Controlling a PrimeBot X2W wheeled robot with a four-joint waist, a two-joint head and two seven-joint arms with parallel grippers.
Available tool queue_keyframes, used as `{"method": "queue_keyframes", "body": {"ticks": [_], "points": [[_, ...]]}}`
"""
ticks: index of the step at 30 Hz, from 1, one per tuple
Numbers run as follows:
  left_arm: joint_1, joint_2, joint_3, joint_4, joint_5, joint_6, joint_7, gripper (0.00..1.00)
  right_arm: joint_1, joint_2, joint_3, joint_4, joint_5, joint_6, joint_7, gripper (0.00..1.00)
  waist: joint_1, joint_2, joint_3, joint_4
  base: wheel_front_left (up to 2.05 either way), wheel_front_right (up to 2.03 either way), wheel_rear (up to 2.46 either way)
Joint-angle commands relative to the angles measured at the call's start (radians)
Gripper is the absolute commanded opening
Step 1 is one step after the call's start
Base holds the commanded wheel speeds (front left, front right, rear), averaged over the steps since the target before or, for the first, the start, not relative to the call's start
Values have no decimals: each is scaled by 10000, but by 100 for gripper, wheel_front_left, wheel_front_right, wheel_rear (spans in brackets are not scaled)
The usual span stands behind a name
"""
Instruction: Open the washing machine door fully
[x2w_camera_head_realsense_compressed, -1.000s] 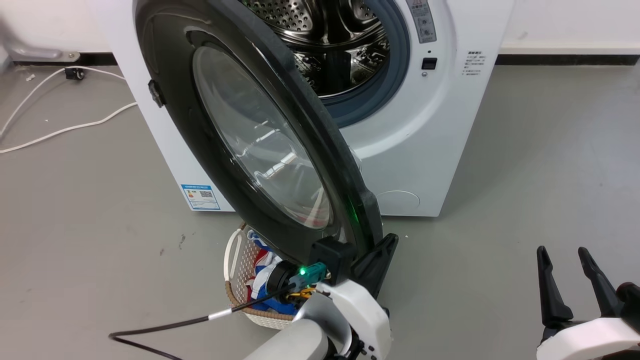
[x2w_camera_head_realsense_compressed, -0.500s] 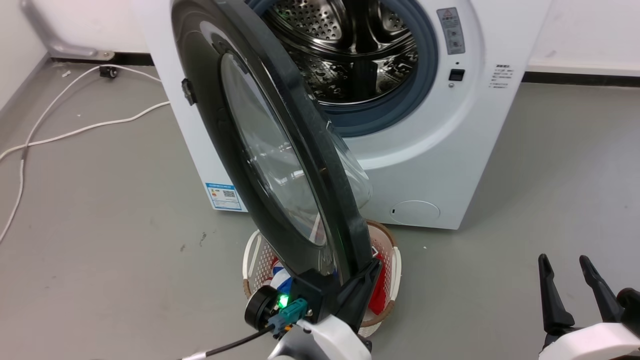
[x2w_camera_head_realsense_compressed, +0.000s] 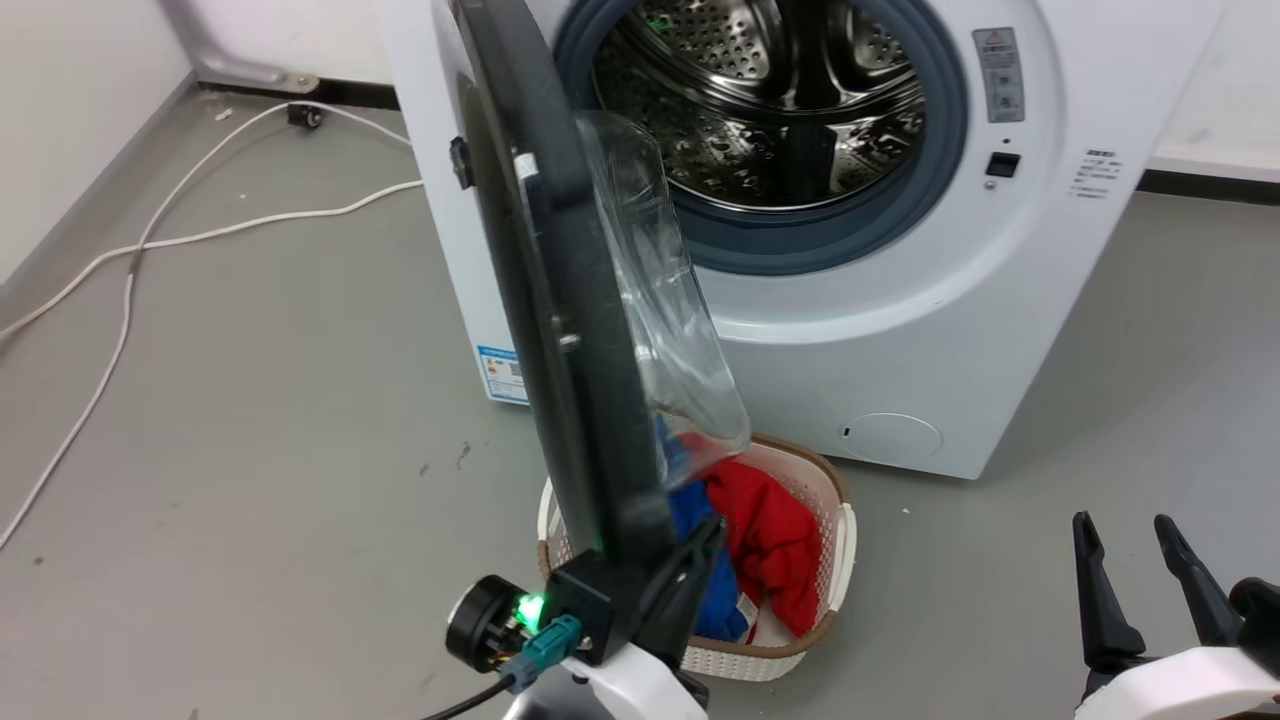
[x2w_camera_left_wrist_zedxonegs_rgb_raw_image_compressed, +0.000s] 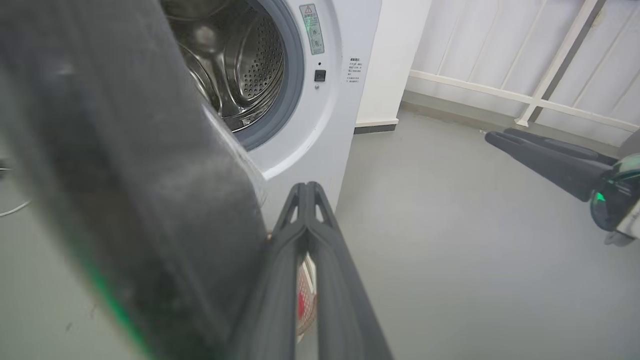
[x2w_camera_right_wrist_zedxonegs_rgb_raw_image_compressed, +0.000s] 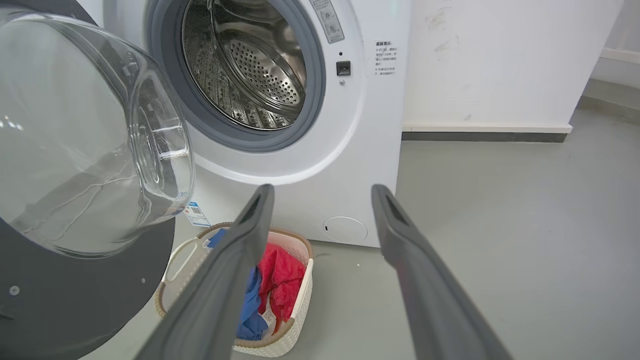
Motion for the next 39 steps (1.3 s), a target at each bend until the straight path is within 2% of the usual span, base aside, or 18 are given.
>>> {"method": "queue_keyframes", "body": {"ticks": [1,13,20,29,39], "points": [[47,283,246,53,56,200,-27,0,3,12,3,42,42,1,-45,100,0,0,60,168,0,0,0],[878,675,643,-772,-107,1037,-169,0,7,10,-43,229,53,1,-56,100,0,0,129,1387,0,0,0],[1155,1055,1274,-831,-394,1317,-452,0,-128,9,-60,97,0,1,6,100,0,0,277,2204,0,0,0],[1321,1587,2366,-524,-978,1345,-948,0,-273,9,-10,-129,-149,1,174,100,0,0,534,2565,0,0,0],[962,1973,4173,479,-1698,978,-1594,0,-579,9,-47,-577,-509,1,606,100,0,0,1309,2172,0,0,0]]}}
